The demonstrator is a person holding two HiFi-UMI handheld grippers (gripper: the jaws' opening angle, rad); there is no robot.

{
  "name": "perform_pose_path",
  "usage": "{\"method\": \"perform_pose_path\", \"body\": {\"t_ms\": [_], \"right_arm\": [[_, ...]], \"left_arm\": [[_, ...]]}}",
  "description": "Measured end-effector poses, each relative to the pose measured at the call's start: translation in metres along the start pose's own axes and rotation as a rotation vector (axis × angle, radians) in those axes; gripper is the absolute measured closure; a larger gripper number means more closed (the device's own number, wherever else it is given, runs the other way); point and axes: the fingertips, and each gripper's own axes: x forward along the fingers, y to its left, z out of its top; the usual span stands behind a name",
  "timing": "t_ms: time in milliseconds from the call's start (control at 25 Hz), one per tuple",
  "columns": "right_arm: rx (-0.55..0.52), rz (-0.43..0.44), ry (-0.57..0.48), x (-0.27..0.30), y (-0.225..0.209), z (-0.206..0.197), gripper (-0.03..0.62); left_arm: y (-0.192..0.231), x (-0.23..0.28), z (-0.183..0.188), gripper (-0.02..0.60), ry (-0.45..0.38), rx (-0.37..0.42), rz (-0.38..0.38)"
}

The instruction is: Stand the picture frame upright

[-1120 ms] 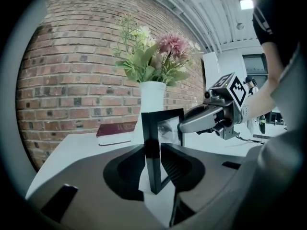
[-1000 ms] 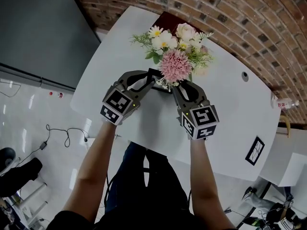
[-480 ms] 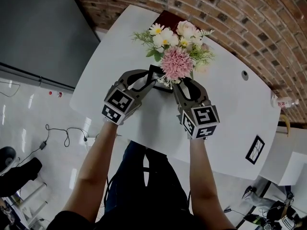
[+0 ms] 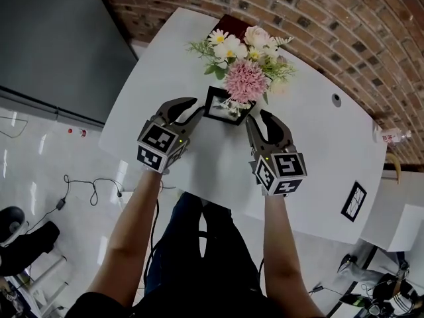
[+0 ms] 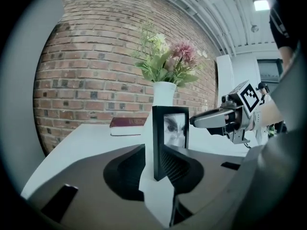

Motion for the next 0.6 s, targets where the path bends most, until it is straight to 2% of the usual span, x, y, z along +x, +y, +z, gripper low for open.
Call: {"method": "perform_pose_path", "body": {"t_ms": [80,160,280,400,600], "right_arm": [[0.007,-0.002,-0.001,-0.006,0.003,-0.002,0.442],[0.008,-0.003,-0.006,-0.012,0.008,-0.004,0.496],[-0.016,-0.011,-0.005,-0.022,0.021,-0.004,0.544],[-0.018,-0.007,-0.028,-0.031,0.036,-0.001,0.588],[0.051,0.001,-0.144,-0.053,0.057,0.012,0.588]], "left_arm": [[-0.001,-0.007,0.001,0.5,-0.014,-0.001,0.003],[-0.002,-0.015,0.003,0.537,-0.028,-0.01,0.004],[-0.009,-0.026,0.005,0.58,-0.042,-0.028,-0.009],[-0.021,-0.034,0.003,0.58,-0.036,-0.032,-0.044],[-0.039,-0.05,0.011,0.58,-0.083,-0.029,-0.104]]}}
